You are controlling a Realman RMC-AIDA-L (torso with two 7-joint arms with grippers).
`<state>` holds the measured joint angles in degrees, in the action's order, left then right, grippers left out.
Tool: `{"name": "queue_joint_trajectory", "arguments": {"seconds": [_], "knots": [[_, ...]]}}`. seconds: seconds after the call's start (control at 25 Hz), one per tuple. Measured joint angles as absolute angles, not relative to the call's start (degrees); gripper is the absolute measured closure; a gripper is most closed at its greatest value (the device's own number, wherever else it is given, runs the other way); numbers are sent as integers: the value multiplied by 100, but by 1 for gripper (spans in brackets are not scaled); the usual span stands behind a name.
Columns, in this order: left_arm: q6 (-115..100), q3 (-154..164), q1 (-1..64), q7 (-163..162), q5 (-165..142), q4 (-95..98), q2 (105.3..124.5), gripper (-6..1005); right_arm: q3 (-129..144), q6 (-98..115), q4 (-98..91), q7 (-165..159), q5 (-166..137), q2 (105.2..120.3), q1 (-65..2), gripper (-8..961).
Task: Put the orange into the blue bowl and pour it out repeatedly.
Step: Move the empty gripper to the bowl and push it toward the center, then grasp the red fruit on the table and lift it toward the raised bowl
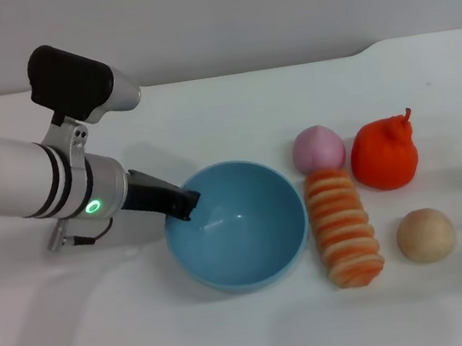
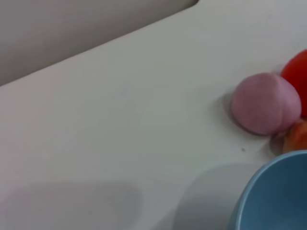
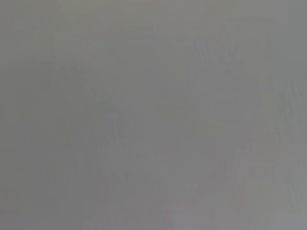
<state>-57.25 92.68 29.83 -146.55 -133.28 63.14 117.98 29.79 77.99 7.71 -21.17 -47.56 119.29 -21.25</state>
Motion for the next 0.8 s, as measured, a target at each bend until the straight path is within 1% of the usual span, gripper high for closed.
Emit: {"name": "queue_joint_trajectory", "arguments": {"seconds": [0.12,0.32,0.48,0.6,0.64,0.68,0.8], "knots": [[-5774,9228,2998,-14645,-13333,6449,11783,948,2998,7789,773,-2117,-4783,11925,-2121,131],[-6052,8840,3122,-14637,-13482,6954,11758,1001,3047,7733,771,-2295,-4821,11908,-2132,131],[-6398,8484,3330,-14661,-13991,7371,11757,1001,3083,7680,547,-3094,-5208,11863,-2122,131],[-6800,8191,3603,-14703,-14274,7455,11771,1001,3086,7402,-61,-3941,-5695,11851,-2111,131],[-6861,8143,3643,-14703,-14285,7471,11774,1001,3086,7039,-651,-4647,-6071,11829,-2101,131],[-6880,8120,3661,-14704,-14297,7496,11775,1001,3086,7039,-651,-4647,-6071,11829,-2101,131],[-6849,8094,3675,-14704,-14307,7543,11773,1001,3084,6535,-1848,-6427,-7202,11764,-2059,132]]}}
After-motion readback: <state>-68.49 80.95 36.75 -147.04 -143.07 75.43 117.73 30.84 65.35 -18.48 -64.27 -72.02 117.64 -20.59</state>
